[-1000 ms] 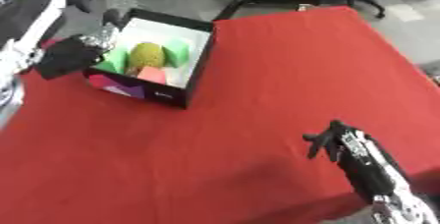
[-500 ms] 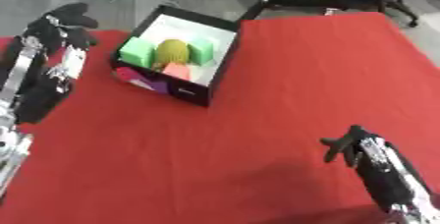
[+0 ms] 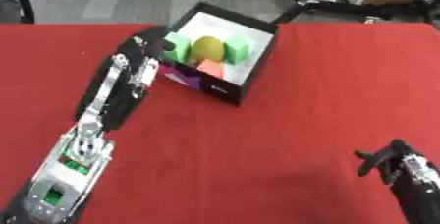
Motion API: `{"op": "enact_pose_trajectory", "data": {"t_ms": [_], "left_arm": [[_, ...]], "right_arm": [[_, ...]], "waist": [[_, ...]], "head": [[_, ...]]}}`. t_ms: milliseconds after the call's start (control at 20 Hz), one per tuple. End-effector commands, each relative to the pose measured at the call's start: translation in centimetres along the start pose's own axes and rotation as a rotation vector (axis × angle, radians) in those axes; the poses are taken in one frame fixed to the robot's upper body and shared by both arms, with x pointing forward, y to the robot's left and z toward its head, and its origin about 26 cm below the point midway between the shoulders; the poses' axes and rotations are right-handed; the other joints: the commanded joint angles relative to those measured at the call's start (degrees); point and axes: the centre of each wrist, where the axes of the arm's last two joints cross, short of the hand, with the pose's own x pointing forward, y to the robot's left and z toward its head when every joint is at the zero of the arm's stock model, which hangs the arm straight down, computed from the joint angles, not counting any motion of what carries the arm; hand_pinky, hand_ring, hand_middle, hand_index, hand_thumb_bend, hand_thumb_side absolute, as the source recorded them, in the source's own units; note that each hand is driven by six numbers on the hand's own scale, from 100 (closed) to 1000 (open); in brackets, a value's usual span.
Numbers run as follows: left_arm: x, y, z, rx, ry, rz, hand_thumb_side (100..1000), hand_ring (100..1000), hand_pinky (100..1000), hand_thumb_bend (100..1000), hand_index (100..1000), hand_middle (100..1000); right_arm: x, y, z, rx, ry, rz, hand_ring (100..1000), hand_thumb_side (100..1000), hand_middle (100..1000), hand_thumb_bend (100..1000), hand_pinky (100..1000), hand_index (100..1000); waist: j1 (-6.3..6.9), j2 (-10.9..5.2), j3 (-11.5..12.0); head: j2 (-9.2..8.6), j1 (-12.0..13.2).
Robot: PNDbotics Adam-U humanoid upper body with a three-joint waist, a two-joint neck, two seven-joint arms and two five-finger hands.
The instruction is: Pick up objects on the table and place them in the box.
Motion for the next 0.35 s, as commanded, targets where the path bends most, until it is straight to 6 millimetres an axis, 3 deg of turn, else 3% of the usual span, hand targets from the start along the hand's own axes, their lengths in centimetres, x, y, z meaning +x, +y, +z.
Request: {"op": "enact_pose_trajectory", "data": {"t_ms": [50, 350], "left_arm": [[0.76, -0.15, -0.22, -0.014, -0.032, 0.018, 891, 621, 792, 100, 884, 668], [0.88, -0.48, -0.28, -0.034, -0.035, 0.043, 900, 619, 791, 100, 882, 665]], "right_arm": [[0.44, -0.16, -0.06, -0.002, -0.014, 0.013, 448, 763, 209, 100, 831, 476], [0.46, -0.16, -0.11, -0.001, -0.012, 0.013, 448, 761, 209, 100, 831, 477]], "waist": [[0.02, -0.6, 0.06], [0.03, -0.61, 0.02]], "head": [[-0.11, 0.08], [-0.11, -0.38]]}}
